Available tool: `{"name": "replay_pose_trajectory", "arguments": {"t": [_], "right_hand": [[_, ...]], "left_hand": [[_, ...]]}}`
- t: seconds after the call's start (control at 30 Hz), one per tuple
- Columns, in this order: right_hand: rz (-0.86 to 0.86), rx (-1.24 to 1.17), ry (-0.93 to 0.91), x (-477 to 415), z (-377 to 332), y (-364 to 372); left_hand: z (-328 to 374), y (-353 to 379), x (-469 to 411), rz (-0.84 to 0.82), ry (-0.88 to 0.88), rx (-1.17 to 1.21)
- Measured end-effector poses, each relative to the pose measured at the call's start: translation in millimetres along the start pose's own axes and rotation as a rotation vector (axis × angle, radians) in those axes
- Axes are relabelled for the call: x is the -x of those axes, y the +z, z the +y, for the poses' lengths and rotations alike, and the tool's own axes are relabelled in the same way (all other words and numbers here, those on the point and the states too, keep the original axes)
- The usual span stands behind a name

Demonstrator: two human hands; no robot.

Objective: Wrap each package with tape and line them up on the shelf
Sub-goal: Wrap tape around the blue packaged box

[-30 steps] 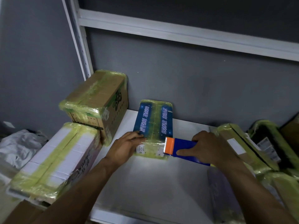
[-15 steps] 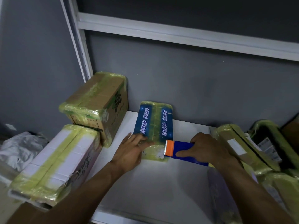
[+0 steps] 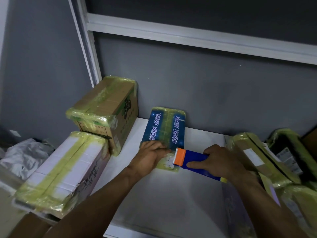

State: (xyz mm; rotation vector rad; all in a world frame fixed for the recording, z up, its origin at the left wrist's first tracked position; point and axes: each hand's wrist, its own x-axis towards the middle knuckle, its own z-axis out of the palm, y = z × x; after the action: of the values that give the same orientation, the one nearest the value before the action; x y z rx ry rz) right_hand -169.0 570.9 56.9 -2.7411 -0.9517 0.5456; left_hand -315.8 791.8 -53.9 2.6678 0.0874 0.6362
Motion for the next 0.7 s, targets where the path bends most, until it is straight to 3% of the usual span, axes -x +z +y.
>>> {"name": "replay_pose_trajectory", "arguments": {"t": [0.2, 0.57, 0.7], "right_hand": [[-0.015, -0.043, -0.018, 11.2, -4.6, -5.7], [0.035, -0.026, -0.028, 10.8, 6.1, 2.9], [0.031, -0.032, -0.018, 4.8, 8.9, 7.5]], "left_hand": [[-13.5, -9.7, 7.7, 0.033, 0.084, -0.015], [-8.5, -9.1, 16.9, -0.073, 0.077, -0.111], [-3.7, -2.5, 16.5, -0.031, 0.065, -0.118]]}}
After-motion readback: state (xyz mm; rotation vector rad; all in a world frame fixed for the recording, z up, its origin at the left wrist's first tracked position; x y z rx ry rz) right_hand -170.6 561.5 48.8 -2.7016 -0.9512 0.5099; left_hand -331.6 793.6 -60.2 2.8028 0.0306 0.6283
